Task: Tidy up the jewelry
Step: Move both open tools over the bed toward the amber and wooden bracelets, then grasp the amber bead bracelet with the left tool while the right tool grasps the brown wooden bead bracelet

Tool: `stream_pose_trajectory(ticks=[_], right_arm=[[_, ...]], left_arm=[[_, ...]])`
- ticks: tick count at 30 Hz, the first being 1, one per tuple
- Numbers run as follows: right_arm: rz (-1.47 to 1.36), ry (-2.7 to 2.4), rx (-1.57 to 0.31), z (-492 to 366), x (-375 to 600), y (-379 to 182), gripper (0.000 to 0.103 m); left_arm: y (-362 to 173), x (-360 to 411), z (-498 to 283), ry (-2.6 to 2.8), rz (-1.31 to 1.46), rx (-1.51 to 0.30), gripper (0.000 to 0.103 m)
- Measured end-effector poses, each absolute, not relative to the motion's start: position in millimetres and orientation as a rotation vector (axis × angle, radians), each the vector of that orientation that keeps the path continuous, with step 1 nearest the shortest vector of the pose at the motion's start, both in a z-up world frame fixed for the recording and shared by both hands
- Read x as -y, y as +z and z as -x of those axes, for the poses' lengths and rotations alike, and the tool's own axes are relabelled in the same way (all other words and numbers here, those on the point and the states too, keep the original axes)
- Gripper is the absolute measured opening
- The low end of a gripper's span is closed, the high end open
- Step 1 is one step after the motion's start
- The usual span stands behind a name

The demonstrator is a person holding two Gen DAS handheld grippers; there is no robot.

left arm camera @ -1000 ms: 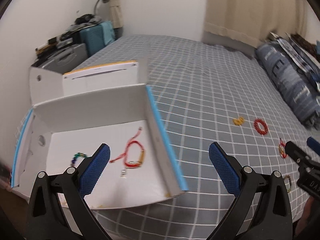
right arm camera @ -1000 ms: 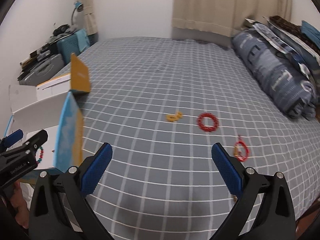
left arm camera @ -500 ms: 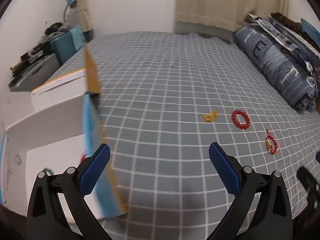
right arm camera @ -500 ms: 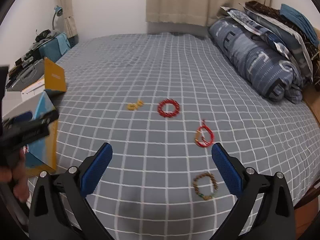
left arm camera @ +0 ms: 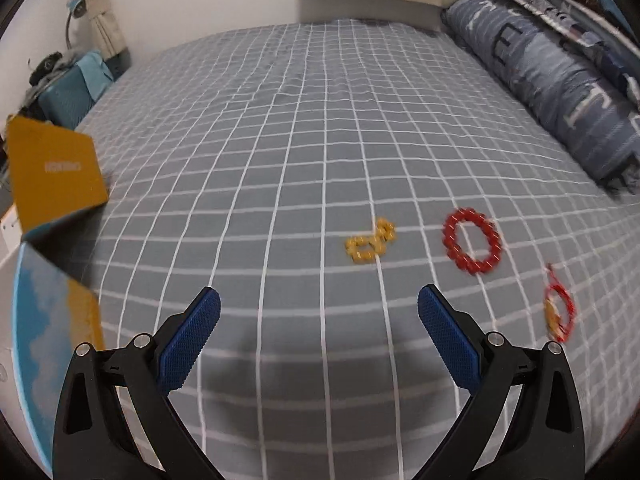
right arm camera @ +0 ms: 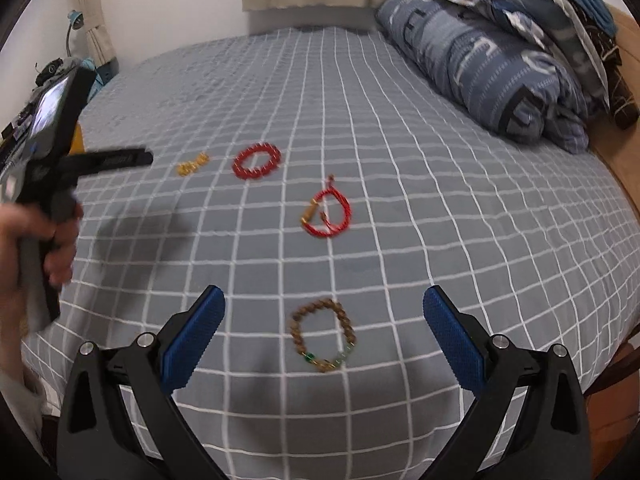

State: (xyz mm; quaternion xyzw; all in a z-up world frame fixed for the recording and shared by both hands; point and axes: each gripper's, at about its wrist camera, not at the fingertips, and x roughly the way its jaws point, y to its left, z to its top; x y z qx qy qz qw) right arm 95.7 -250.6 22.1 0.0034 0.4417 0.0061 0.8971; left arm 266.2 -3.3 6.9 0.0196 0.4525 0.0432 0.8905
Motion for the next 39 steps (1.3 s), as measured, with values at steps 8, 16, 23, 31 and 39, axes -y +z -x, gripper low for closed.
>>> stream_pose_trajectory(ticks=[8, 16, 23, 31, 39], right_arm=[[0.0, 0.024, -0.978, -97.4, 255.1, -6.3, 0.095], [0.009, 0.035, -1.028, -108.5, 250.5, -32.6, 0.095], [0.009, 0.047, -1.051, -118.4, 247.5, -50.6, 0.095], [0.024, 0.053, -1.106, -131.1, 246.8, -70.8, 0.083], [0.038, 0.045, -1.115, -132.2, 249.0, -68.5, 0.059]], left_arm=[[-31.6, 8.8, -306.4, 0.073, -0.037, -0.999, 0.097], [-35.2, 4.8, -340.1, 0.072, -0.007, -0.981, 0.097], [-60.1, 9.2, -363.9, 0.056, -0.015, -1.017, 0.097], [-72.6, 13.9, -370.2, 0.046, -0.033, -1.021, 0.094], [-69.9, 24.1, -360.0, 0.004, -0.056, -1.036, 0.06]])
